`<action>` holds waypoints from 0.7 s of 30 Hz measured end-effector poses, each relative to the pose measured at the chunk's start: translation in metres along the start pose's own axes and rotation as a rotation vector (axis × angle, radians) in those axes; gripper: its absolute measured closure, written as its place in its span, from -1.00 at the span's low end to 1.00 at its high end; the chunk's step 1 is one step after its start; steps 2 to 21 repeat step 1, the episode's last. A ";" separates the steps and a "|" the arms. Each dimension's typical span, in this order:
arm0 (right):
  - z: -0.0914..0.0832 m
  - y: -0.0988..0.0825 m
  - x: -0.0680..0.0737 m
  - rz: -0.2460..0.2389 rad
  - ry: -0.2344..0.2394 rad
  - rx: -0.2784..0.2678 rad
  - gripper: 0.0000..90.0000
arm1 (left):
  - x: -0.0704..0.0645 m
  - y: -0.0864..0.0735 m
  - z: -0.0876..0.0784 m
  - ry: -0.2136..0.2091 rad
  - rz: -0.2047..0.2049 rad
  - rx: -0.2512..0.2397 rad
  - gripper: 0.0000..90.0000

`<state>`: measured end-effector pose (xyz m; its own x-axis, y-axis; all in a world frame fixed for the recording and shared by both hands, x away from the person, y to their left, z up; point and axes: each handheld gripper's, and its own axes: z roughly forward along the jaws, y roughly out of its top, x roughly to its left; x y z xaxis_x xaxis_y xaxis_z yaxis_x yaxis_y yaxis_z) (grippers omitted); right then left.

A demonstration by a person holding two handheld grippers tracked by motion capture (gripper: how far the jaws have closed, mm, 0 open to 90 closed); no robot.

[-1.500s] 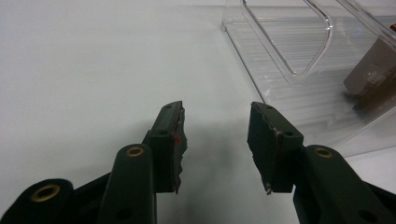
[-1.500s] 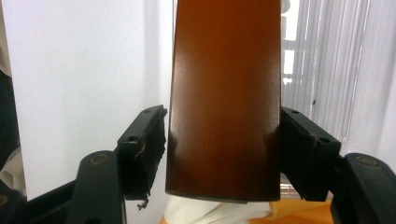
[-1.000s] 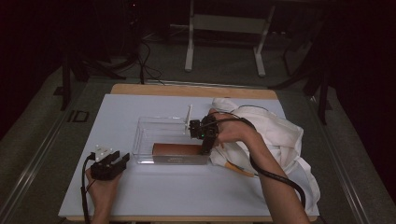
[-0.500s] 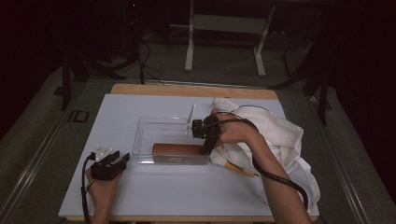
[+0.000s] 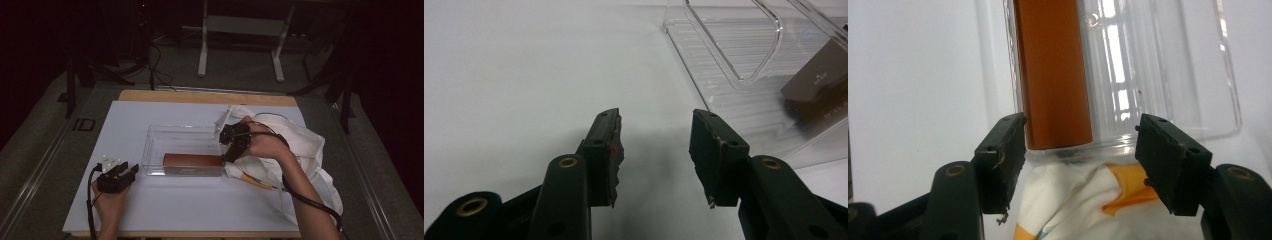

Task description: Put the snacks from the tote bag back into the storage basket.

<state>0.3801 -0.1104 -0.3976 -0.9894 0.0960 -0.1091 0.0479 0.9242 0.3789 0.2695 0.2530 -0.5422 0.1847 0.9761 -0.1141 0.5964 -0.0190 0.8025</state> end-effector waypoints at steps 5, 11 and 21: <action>-0.002 -0.005 0.003 0.013 -0.005 -0.026 -0.20 | 0.000 0.000 0.000 0.002 0.001 0.004 0.24; -0.002 -0.005 0.003 0.013 -0.005 -0.026 -0.20 | 0.000 0.000 0.000 0.002 0.001 0.004 0.24; -0.002 -0.005 0.003 0.013 -0.005 -0.026 -0.20 | 0.000 0.000 0.000 0.002 0.001 0.004 0.24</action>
